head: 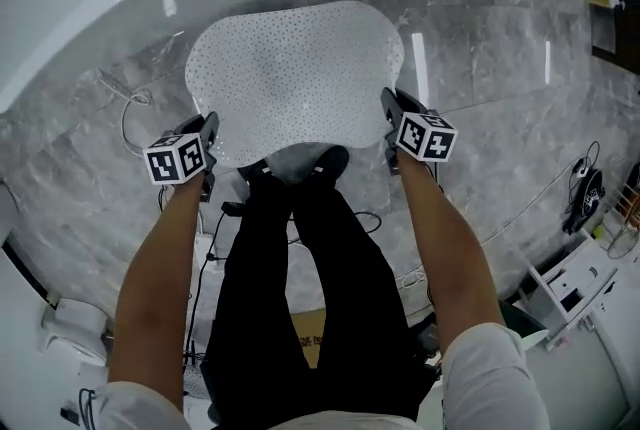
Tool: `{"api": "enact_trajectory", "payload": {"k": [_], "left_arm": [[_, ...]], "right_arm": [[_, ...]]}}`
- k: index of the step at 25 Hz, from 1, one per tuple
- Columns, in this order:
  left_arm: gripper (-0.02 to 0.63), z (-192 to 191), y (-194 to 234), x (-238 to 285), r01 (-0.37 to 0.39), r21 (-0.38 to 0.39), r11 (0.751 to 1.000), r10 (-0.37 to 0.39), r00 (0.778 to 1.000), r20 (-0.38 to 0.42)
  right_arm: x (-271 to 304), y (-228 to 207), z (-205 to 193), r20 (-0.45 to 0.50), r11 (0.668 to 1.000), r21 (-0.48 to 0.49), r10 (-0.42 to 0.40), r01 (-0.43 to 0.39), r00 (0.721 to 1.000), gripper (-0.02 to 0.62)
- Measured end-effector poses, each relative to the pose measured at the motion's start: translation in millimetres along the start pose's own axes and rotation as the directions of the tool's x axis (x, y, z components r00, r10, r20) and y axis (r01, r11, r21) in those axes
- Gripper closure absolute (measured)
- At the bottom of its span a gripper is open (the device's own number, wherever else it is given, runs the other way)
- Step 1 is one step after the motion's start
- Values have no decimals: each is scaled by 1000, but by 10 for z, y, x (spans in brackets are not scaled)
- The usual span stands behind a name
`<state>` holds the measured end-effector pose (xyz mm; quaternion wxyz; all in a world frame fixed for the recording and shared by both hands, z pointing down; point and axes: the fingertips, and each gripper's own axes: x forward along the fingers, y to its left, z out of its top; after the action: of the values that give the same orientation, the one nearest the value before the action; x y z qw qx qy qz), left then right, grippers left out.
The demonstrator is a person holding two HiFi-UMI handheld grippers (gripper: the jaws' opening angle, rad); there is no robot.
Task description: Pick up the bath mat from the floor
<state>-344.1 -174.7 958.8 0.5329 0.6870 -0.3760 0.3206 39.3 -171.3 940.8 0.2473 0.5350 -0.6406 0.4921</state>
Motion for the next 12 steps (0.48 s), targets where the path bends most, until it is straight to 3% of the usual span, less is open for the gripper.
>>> {"api": "enact_trajectory", "payload": {"k": [5,7,9,12], "left_arm": [[578,195,-772,-1290,34,75,997,-42,994,104],[578,318,-1140,-1876,42,138,990,-65,985,162],[578,443,-1537,-2475,50,191,980,-95,967,236],[578,599,-2125,-3385,53,266,963,-144,931,335]], "right_arm": [[-1282,587,494,103,998,-53,35,-30,994,541],[-1899,888,775,161,987,-149,80,-56,984,541],[-2539,1215,1044,208,967,-232,150,-100,966,541],[-3470,1654,1347,265,949,-252,256,-190,929,541]]}}
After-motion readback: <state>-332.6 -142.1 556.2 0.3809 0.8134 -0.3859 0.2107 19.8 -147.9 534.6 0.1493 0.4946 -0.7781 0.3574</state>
